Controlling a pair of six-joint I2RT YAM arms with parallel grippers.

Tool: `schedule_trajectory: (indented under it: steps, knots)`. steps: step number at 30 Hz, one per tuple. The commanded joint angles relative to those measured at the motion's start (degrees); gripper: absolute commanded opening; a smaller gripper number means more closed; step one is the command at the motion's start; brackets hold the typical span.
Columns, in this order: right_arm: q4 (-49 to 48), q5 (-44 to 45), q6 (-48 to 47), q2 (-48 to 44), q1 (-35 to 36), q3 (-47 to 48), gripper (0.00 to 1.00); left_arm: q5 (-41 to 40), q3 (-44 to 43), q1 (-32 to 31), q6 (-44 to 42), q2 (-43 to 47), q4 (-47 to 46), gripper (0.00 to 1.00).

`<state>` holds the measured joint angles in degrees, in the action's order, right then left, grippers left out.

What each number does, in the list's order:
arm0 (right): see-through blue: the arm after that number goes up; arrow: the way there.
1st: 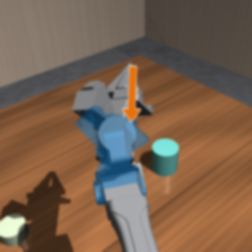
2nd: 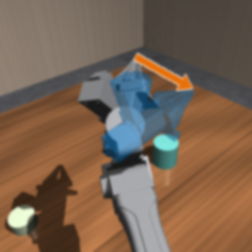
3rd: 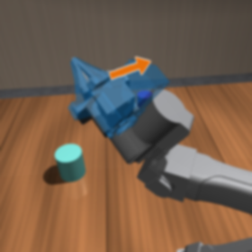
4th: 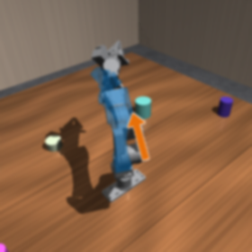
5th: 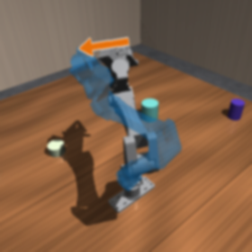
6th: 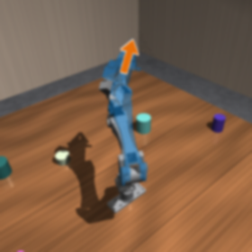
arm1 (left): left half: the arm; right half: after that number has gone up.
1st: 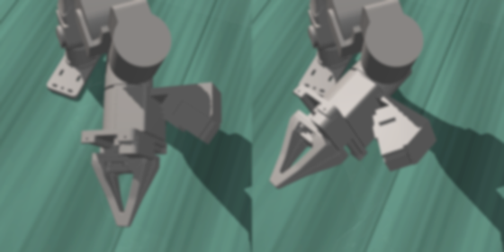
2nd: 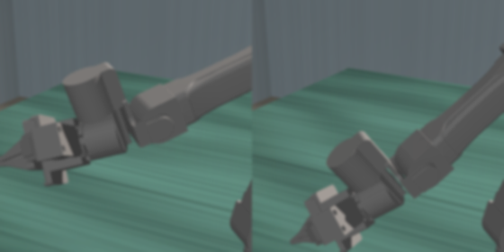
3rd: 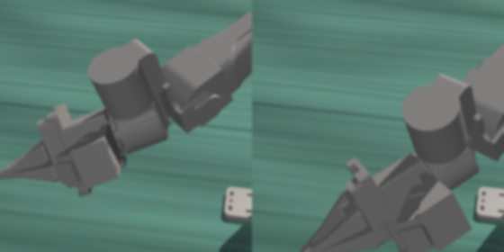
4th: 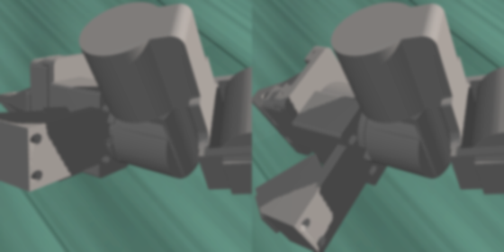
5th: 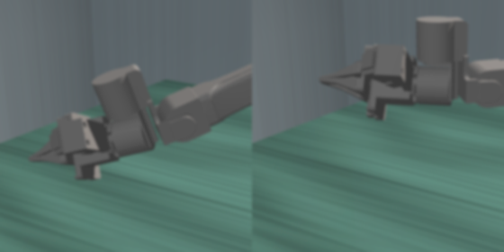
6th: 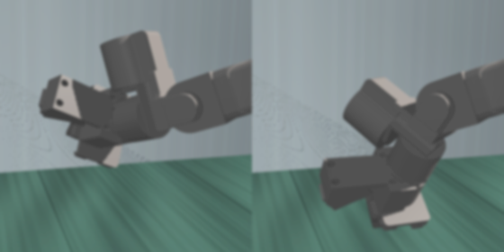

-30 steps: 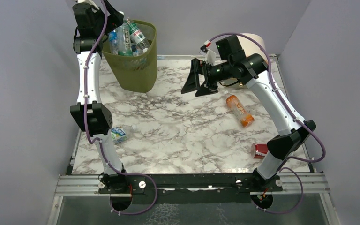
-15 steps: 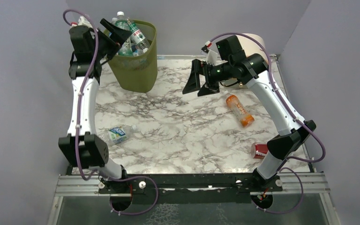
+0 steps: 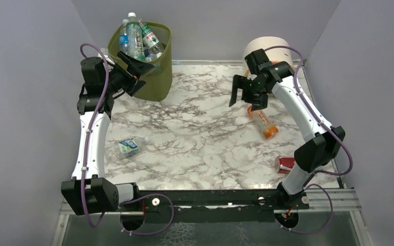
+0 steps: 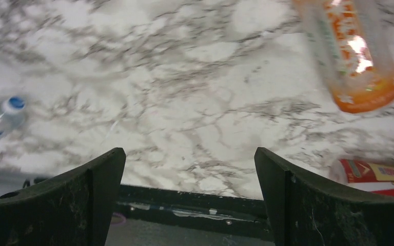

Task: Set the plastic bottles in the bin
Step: Place the plastic bottle in the trash bin, then pick up the plastic bottle at the center of the board.

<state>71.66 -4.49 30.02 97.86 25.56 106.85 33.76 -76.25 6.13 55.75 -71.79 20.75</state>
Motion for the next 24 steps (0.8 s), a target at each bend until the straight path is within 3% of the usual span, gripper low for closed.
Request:
schedule_trajectory:
  steps: [1, 9, 14, 24]
  knots:
    - [0.00, 11.71, 4.54, -0.22, -5.97, -6.29, 0.99, 4.85, 1.79, -0.33, 0.58, 1.41, 1.44, 0.99]
    - [-6.94, 19.54, 5.11, 4.77, -8.07, -10.41, 0.99, 6.61, -0.28, -2.44, -1.29, -0.28, 6.26, 0.99]
    - [-12.74, 22.82, 0.10, 8.69, -8.07, -12.55, 0.99, 6.91, -3.59, -3.62, -7.82, -2.50, 15.83, 0.99]
    - [-19.82, 26.58, -9.16, 12.31, -8.98, -18.57, 0.99, 7.03, 0.11, -7.61, -10.90, -2.41, 18.49, 0.99]
